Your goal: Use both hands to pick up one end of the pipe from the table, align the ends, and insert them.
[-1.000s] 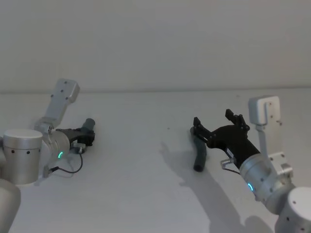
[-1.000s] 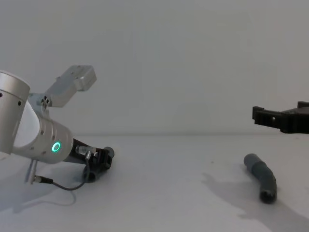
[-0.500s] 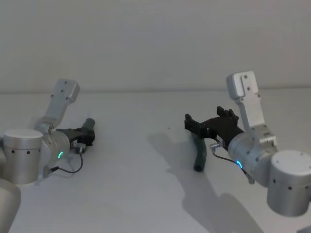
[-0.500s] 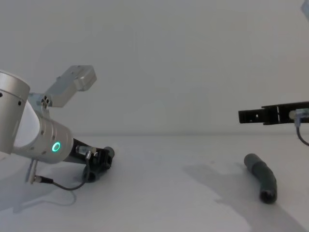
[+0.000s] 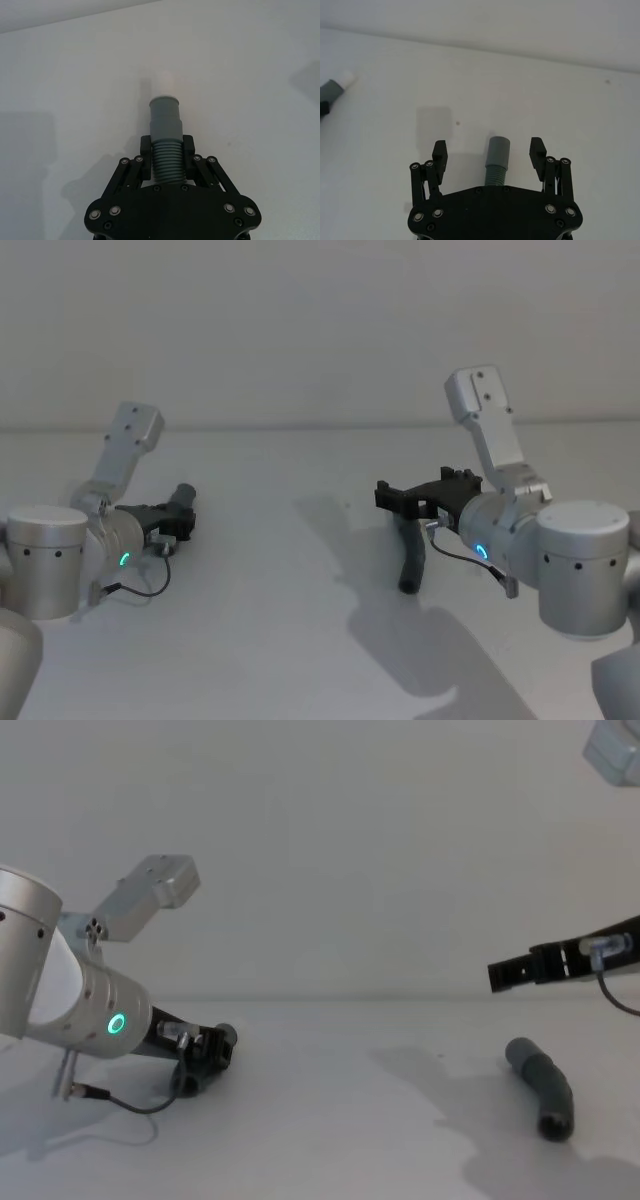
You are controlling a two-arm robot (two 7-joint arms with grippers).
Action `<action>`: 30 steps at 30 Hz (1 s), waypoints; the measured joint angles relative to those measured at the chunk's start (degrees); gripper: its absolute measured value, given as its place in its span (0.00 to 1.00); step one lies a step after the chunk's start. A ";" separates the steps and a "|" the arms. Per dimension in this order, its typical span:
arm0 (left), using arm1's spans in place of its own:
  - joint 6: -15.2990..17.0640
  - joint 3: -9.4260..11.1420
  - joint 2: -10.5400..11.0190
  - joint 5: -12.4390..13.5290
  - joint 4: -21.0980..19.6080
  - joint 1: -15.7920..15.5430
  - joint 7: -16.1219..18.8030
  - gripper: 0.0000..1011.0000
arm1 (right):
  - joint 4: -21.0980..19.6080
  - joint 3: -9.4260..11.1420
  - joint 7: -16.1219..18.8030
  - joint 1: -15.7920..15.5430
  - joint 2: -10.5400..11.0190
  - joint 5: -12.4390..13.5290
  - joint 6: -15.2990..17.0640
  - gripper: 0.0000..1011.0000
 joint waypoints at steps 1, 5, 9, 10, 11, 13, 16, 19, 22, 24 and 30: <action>0.00 0.00 0.00 0.00 0.00 0.00 0.00 0.32 | 0.13 0.04 -0.06 0.10 -0.07 0.00 0.36 0.99; 0.00 0.00 0.00 0.00 0.00 0.00 0.00 0.32 | 0.86 0.28 -0.21 0.48 -0.38 0.00 1.86 0.99; 0.00 0.00 0.00 0.00 0.00 0.00 0.00 0.32 | 1.69 0.54 -0.33 0.60 -0.63 -0.03 2.78 0.99; 0.00 0.00 0.00 0.00 0.00 0.00 0.00 0.32 | 2.03 0.61 -0.35 0.60 -0.71 -0.05 2.96 0.99; 0.01 0.00 0.00 0.00 0.00 0.00 0.00 0.32 | 2.33 0.68 -0.35 0.60 -0.77 -0.08 3.09 0.99; 0.00 0.00 0.00 0.00 0.00 0.00 0.00 0.32 | 2.64 0.73 -0.35 0.60 -0.82 -0.11 3.13 0.99; 0.00 0.00 0.00 0.00 0.00 0.00 0.00 0.32 | 3.38 0.77 -0.28 0.62 -0.93 -0.16 3.16 0.99; 0.01 0.00 0.00 0.00 0.00 0.00 0.00 0.32 | 3.98 0.77 -0.07 0.69 -0.99 -0.18 3.15 0.99; 0.01 0.00 0.00 0.00 0.00 0.00 0.00 0.32 | 4.90 0.74 0.42 0.86 -1.12 -0.20 3.07 0.99; 0.01 0.00 0.00 0.00 0.00 0.00 0.00 0.32 | 5.32 0.71 0.65 0.92 -1.16 -0.22 2.95 0.99; 0.01 0.00 0.00 0.00 0.00 0.00 0.00 0.32 | 6.60 0.63 1.24 1.00 -1.37 -0.29 2.56 0.99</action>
